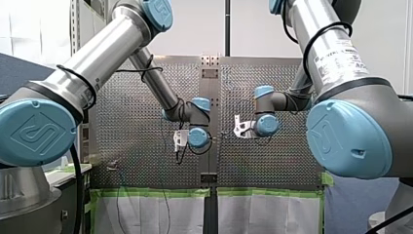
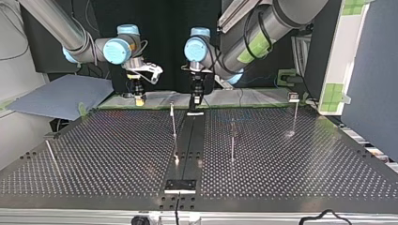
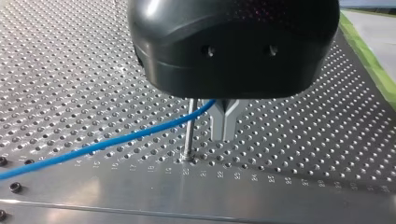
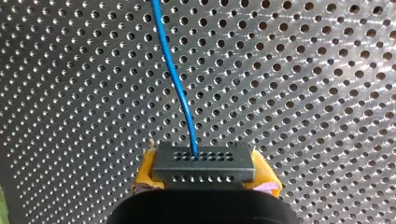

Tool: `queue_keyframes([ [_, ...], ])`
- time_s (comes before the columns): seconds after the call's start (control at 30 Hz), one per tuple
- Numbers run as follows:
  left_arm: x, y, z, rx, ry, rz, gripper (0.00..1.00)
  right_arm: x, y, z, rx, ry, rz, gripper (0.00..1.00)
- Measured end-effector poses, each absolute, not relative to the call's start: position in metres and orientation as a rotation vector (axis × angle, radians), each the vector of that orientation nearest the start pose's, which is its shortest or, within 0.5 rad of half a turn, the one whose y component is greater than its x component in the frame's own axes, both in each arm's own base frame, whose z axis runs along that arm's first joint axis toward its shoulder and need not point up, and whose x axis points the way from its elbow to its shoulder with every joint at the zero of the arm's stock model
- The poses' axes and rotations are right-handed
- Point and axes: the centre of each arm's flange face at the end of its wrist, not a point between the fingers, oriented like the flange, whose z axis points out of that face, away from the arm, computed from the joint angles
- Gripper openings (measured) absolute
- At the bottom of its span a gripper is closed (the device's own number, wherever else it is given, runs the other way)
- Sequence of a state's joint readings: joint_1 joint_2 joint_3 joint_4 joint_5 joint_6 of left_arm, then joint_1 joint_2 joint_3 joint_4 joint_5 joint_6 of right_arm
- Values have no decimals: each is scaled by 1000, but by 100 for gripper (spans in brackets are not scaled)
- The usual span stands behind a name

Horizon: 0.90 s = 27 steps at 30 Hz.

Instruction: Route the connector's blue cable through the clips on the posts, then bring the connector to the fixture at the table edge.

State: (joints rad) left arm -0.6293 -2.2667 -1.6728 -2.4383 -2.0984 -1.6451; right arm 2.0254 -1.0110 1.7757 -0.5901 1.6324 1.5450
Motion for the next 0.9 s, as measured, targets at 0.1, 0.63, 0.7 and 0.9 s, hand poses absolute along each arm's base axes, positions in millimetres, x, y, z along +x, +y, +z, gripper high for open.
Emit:
queue_keyframes([
  [0.1,458,-437,102,55,1645,-103,0,370,-477,135,1657,-1062,1371,0],
  [0.63,461,-440,105,71,1638,-93,0,350,-498,137,1637,-1060,1409,0],
  [0.7,461,-440,105,74,1637,-91,0,349,-499,137,1638,-1060,1414,0],
  [0.9,461,-441,105,88,1637,-88,0,346,-501,137,1640,-1062,1421,0],
])
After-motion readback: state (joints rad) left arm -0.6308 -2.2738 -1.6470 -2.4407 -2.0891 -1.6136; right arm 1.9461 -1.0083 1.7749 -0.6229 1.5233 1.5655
